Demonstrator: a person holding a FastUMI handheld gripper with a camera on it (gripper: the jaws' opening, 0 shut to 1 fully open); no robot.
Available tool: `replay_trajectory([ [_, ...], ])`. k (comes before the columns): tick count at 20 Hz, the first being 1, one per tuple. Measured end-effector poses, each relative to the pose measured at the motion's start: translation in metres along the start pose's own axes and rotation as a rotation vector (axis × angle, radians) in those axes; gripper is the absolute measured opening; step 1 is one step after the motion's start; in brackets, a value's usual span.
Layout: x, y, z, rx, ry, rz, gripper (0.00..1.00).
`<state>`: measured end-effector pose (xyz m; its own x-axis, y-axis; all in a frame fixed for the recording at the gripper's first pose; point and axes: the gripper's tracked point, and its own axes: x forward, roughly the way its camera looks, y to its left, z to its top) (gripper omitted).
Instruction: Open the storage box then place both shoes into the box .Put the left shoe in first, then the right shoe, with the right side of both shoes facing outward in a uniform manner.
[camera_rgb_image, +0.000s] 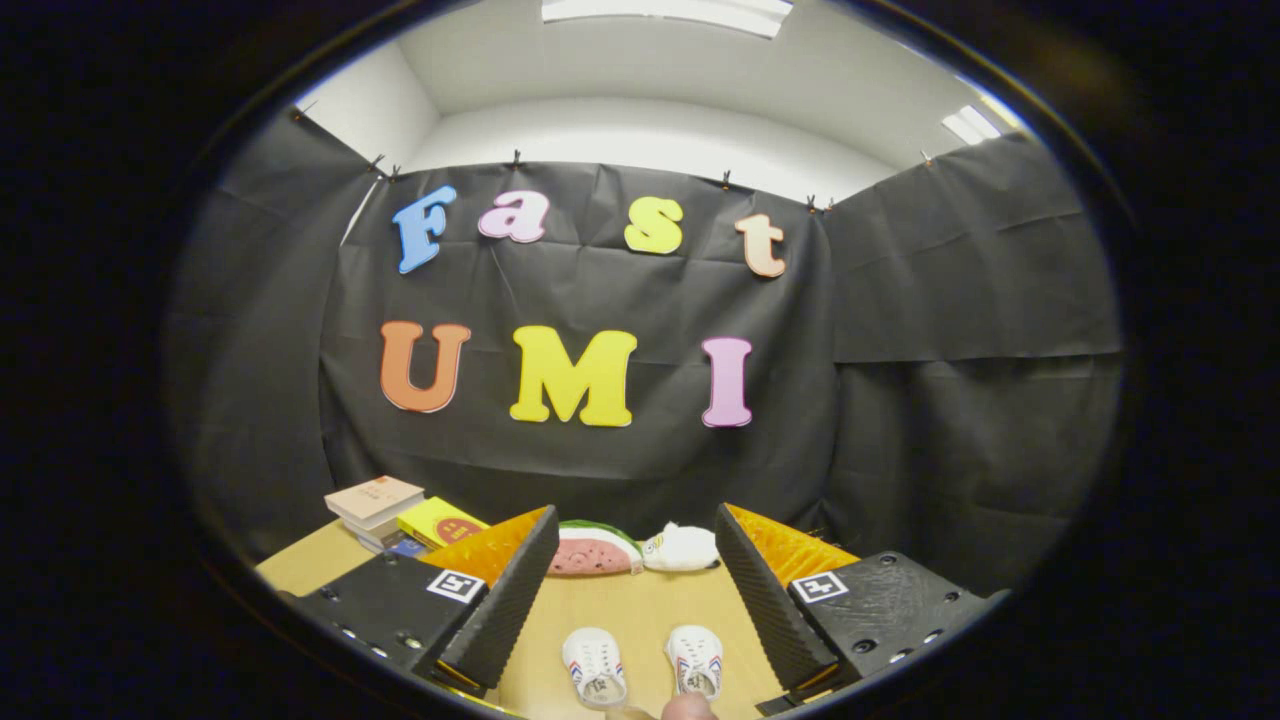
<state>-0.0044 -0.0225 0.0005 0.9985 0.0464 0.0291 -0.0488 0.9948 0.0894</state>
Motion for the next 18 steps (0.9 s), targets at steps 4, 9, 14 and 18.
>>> replay_trajectory([
  [4, -0.004, -0.006, -0.01, 0.009, 0.024, 0.018, 0.95],
  [9, -0.004, -0.009, -0.029, 0.019, 0.05, 0.061, 0.95],
  [14, 0.002, 0.007, -0.073, 0.074, 0.146, 0.207, 0.95],
  [18, 0.009, 0.034, -0.113, 0.125, 0.233, 0.34, 0.95],
])
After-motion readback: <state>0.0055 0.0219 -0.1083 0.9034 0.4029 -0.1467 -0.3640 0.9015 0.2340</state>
